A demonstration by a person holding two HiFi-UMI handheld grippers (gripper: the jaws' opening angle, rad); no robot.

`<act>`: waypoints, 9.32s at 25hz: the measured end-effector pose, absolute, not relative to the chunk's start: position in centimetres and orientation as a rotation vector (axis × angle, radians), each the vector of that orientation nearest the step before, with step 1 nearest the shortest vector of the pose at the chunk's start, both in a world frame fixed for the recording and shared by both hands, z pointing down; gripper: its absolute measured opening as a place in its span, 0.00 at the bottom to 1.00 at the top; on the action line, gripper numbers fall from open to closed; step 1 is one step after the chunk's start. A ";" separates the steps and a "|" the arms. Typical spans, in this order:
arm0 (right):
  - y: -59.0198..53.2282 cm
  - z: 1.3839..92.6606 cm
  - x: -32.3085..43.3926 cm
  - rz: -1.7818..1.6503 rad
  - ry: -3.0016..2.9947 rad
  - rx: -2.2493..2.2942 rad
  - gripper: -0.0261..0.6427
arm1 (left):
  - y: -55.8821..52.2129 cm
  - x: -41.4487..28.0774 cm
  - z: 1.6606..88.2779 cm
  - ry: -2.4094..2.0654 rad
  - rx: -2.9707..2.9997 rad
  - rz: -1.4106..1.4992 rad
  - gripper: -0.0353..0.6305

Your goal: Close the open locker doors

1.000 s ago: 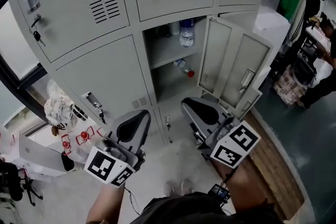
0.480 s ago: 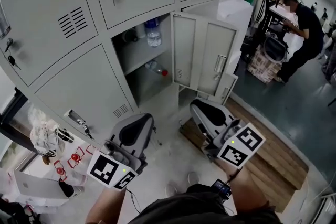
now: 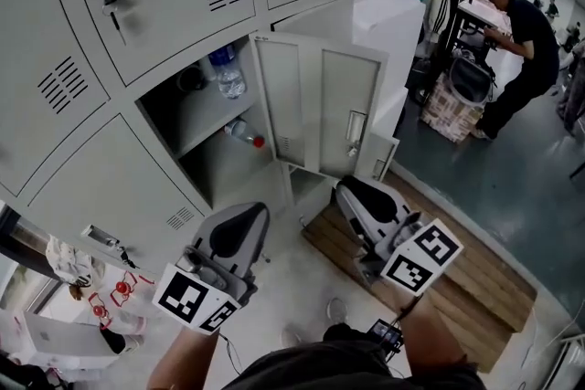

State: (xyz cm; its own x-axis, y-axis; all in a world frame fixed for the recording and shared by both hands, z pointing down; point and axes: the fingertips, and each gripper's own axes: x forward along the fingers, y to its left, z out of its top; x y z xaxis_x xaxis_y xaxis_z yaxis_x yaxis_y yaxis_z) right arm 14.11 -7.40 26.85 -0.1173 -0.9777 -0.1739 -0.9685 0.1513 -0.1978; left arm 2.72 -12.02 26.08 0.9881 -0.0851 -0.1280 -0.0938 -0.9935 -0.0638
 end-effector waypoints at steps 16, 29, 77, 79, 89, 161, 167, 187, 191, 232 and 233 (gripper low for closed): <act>-9.8 29.2 29.3 -0.116 2.187 -1.853 0.08 | -12.8 15.6 27.8 0.255 -3.073 0.133 0.07; -12.8 31.6 32.6 -0.201 2.254 -1.760 0.09 | -14.2 18.8 29.4 0.373 -3.083 0.072 0.07; -11.2 31.9 20.4 -0.232 2.325 -1.709 0.09 | -13.3 7.4 29.1 0.440 -3.086 0.118 0.07; -11.2 31.9 19.3 -0.234 2.326 -1.710 0.09 | -13.3 6.6 29.0 0.432 -3.085 0.120 0.07; -12.1 31.9 15.1 -0.225 2.310 -1.729 0.09 | -14.4 2.9 28.8 0.423 -3.085 0.123 0.07; -25.3 31.7 -0.9 -0.250 2.507 -1.542 0.09 | -24.0 -11.4 28.7 0.713 -3.040 0.175 0.07; -26.3 31.7 -1.2 -0.254 2.522 -1.518 0.09 | -24.8 -11.8 28.7 0.751 -3.031 0.174 0.07; -29.3 31.9 -2.5 -0.266 2.564 -1.459 0.09 | -26.6 -13.4 28.7 0.849 -3.007 0.174 0.07; -29.8 32.1 -2.8 -0.271 2.573 -1.450 0.09 | -26.9 -13.7 28.8 0.864 -3.003 0.171 0.07; -34.4 32.4 -3.3 -0.293 2.621 -1.379 0.09 | -29.1 -14.7 28.8 0.981 -2.964 0.137 0.07; -34.4 32.4 -3.3 -0.292 2.621 -1.377 0.09 | -29.2 -14.7 28.8 0.982 -2.963 0.137 0.07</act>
State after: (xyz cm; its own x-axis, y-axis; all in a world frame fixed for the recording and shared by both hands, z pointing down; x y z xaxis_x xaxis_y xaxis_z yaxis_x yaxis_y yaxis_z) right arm -3.28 -34.45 32.39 -0.5608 -0.8261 -0.0553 -0.7937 0.5554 -0.2482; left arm -14.72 -29.15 28.78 0.7985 -0.5955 -0.0884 -0.5970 -0.8021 0.0110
